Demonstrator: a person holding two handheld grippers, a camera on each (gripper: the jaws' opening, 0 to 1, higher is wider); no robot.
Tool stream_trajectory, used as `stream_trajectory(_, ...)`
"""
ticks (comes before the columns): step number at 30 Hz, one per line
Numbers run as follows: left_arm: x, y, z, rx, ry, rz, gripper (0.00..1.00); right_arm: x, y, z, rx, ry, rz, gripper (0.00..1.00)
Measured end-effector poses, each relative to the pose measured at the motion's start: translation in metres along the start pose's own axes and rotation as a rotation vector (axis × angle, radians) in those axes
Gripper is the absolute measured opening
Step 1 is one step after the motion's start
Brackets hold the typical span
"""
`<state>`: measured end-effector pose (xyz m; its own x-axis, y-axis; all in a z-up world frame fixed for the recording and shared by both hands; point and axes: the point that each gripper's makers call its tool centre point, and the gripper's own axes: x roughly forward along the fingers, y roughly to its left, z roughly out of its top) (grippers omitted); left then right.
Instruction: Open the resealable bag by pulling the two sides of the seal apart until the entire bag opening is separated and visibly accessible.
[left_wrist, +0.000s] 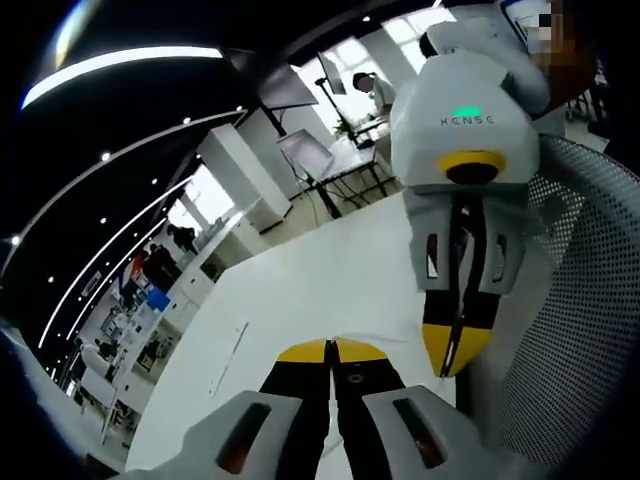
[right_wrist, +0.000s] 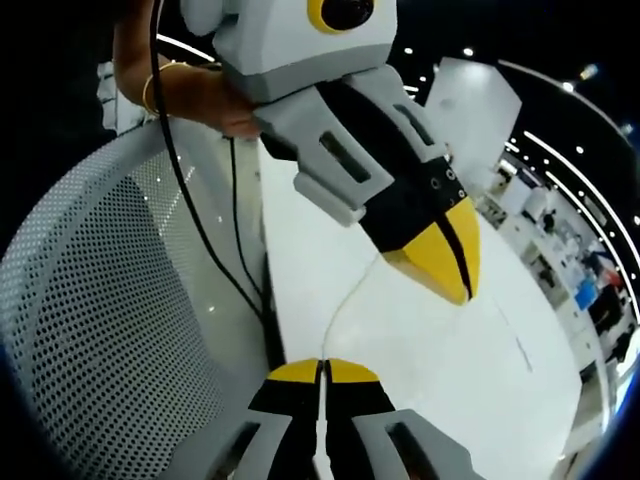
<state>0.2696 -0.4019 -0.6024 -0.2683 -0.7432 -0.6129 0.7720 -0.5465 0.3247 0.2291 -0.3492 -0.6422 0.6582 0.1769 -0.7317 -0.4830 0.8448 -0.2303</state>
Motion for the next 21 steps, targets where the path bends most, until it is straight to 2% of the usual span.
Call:
stream_trajectory(3,-0.007,0.011,0.018,0.048,-0.078,0.122,0.00,-0.001,-0.003,0.003,0.015,-0.016,-0.015,0.00)
stream_trajectory(5,-0.012,0.014,0.025,0.068,-0.109,0.165,0.00,-0.002,-0.005,0.004,0.027,-0.027,-0.025,0.00)
stream_trajectory(6,-0.016,0.012,0.033,0.108,-0.142,0.183,0.00,-0.003,-0.006,0.005,0.027,-0.031,-0.032,0.00)
stream_trajectory(10,-0.018,0.014,0.036,0.107,-0.158,0.191,0.00,-0.003,-0.006,0.007,0.035,-0.038,-0.035,0.00)
stream_trajectory(11,-0.019,0.013,0.037,0.120,-0.160,0.194,0.00,-0.003,-0.006,0.006,0.037,-0.036,-0.030,0.00)
stream_trajectory(12,-0.020,0.007,0.044,0.175,-0.185,0.181,0.00,-0.003,-0.005,0.006,0.039,-0.037,-0.025,0.00)
stream_trajectory(14,-0.015,0.012,0.040,0.172,-0.165,0.177,0.00,-0.003,-0.007,0.006,0.040,-0.034,-0.037,0.00)
stream_trajectory(17,-0.005,0.016,0.025,0.146,-0.106,0.143,0.00,-0.007,-0.018,0.007,0.076,-0.055,-0.089,0.00)
stream_trajectory(19,-0.003,0.016,0.021,0.138,-0.090,0.132,0.00,-0.007,-0.021,0.007,0.080,-0.055,-0.100,0.00)
stream_trajectory(21,-0.002,0.019,0.018,0.131,-0.084,0.137,0.00,-0.008,-0.023,0.010,0.083,-0.070,-0.112,0.04)
